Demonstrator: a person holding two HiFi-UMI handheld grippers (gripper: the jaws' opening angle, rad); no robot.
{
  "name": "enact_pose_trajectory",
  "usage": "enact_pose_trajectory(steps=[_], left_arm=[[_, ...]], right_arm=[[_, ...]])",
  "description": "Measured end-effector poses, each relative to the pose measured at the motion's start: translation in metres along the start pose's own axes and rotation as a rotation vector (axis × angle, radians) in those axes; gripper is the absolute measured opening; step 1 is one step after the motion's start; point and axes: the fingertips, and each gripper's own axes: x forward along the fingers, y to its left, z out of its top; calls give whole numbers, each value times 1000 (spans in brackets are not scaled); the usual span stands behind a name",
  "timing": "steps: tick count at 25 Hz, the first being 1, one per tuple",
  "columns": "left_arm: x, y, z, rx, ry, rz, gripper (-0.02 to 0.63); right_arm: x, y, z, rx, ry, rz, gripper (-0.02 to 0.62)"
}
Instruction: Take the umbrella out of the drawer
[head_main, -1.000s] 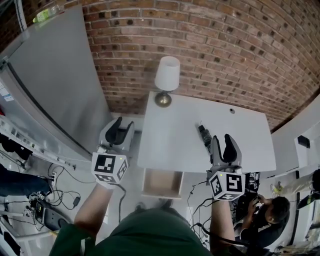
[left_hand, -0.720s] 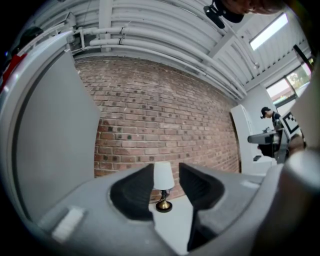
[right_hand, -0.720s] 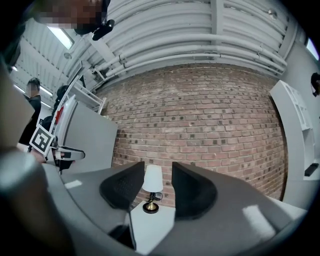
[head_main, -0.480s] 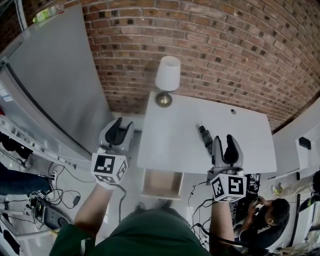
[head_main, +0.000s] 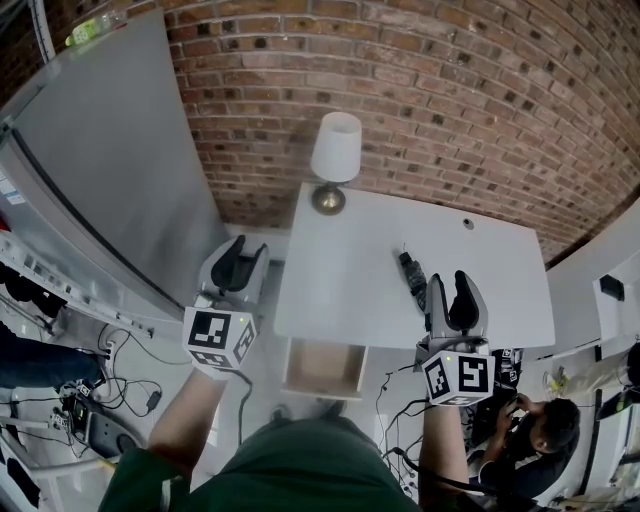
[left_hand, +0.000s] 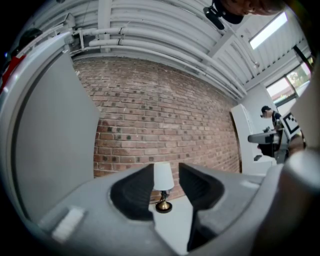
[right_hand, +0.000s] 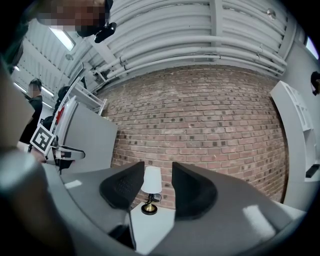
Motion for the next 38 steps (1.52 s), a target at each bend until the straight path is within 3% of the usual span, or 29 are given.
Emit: enact_pose_trajectory(steps=[38], left_arm=[[22, -29, -7, 8, 20, 9, 150]], right_arm=[[2, -32, -12, 5, 31, 35, 173]])
